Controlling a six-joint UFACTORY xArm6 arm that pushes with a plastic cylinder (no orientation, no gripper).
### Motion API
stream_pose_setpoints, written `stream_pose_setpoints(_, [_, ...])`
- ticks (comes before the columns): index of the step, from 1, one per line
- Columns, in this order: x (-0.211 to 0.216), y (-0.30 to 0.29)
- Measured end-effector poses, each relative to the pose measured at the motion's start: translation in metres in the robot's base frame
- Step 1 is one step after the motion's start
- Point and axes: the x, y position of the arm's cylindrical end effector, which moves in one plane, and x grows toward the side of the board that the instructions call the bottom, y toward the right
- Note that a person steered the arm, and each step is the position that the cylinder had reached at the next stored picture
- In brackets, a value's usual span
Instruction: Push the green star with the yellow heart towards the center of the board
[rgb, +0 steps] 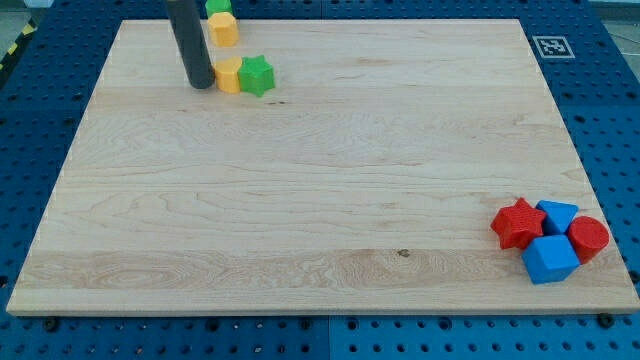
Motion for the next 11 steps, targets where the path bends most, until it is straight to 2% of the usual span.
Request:
stream_pose_setpoints(3, [0.000,0.059])
stream_pose_setpoints(5, [-0.006,0.008])
stream_pose_setpoints(7, [-0.066,0.004])
stream_pose_setpoints(8, [-0.069,0.022])
stream_pose_setpoints(11, [-0.031,0.043])
